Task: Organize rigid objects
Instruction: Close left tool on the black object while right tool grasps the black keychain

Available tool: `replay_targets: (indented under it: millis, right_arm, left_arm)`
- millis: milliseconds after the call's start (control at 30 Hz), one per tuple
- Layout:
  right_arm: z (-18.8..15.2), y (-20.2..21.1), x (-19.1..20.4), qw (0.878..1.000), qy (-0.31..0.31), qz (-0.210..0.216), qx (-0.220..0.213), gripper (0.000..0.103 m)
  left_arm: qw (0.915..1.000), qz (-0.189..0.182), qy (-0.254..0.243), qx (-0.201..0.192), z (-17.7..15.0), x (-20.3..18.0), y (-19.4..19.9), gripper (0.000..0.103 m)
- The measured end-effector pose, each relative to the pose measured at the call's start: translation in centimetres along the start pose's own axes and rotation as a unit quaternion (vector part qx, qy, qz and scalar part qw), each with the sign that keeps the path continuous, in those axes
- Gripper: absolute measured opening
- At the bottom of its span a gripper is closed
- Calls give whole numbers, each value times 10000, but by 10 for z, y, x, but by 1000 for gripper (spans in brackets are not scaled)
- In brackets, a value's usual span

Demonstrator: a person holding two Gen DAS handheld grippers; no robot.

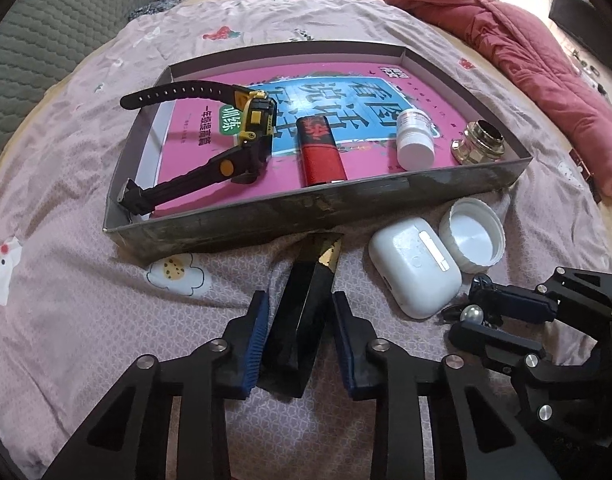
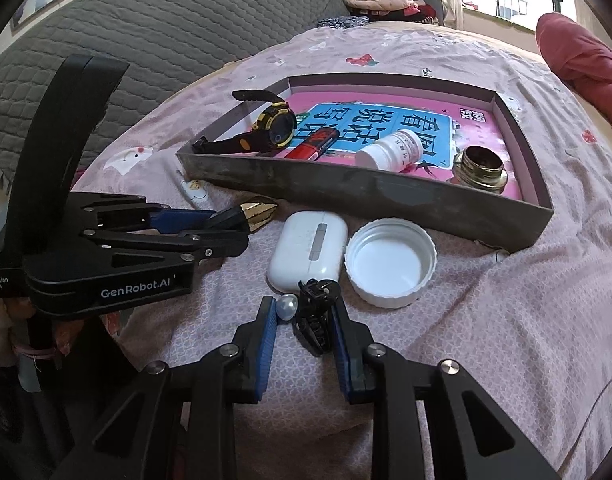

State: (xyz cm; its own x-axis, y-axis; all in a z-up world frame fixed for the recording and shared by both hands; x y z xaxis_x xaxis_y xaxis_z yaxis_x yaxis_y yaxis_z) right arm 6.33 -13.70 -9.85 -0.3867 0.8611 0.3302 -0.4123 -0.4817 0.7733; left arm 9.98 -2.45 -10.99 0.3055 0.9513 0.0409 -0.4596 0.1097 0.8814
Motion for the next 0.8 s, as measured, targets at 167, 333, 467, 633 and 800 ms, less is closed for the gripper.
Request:
replay_targets:
  millis: [167, 333, 467, 633, 800]
  right_arm:
    - [0, 3, -2, 9999, -83, 68, -20, 27]
    - [3, 7, -4, 9997, -154, 135, -90, 27]
    - [6, 10, -5, 9995, -210, 181, -147, 27]
    - [9, 16, -7, 9991, -269, 214, -255, 27]
    - [13, 22, -8, 9984, -306, 263, -389, 27]
  left_arm:
    - [9998, -143, 100, -98, 1, 0, 7, 24]
    - [9996, -226, 134, -128, 0, -3, 12, 24]
    - [9992, -322, 186, -157, -1, -5, 15, 24]
    - [9990, -312, 219, -226, 2, -6, 22, 24]
    - [9988, -291, 263, -308, 5, -5, 30, 24]
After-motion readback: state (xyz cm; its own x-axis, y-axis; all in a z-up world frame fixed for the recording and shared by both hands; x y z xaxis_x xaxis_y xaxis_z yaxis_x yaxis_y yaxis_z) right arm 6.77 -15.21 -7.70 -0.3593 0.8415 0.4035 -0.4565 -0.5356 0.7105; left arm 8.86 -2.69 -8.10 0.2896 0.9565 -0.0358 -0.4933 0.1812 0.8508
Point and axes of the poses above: each gripper's, at about its wrist camera, not at the fingertips, and y roughly against the way its jaws point, x to its left, z to its top, the point moved 6 cm from there along -y, roughly the way its jaws point, and after that the axes turned 12 degrees about -y, right-handed, at the moved point
